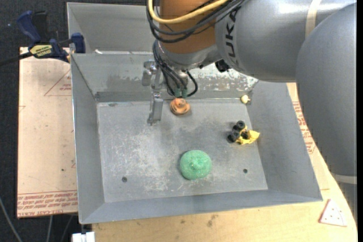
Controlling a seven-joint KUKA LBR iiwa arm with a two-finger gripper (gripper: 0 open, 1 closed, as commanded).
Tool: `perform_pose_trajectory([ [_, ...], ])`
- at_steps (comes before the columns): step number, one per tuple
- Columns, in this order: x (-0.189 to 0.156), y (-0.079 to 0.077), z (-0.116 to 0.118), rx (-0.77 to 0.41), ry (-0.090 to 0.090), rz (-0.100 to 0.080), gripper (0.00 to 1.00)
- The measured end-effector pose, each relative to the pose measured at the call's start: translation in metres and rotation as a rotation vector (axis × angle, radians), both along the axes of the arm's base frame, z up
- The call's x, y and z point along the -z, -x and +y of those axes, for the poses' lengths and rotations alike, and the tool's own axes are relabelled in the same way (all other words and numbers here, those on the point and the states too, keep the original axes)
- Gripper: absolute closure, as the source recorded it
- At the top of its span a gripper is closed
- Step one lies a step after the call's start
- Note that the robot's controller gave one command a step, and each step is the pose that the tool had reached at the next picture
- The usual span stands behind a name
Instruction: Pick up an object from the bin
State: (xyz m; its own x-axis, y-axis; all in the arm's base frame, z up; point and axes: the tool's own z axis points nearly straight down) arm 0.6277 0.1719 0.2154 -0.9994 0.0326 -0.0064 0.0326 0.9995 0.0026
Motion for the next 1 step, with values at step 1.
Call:
perform_pose_trajectory([
  [1, -0.0185, 0.0383, -0.0109, -0.037, 0.003, 0.009, 0.00],
])
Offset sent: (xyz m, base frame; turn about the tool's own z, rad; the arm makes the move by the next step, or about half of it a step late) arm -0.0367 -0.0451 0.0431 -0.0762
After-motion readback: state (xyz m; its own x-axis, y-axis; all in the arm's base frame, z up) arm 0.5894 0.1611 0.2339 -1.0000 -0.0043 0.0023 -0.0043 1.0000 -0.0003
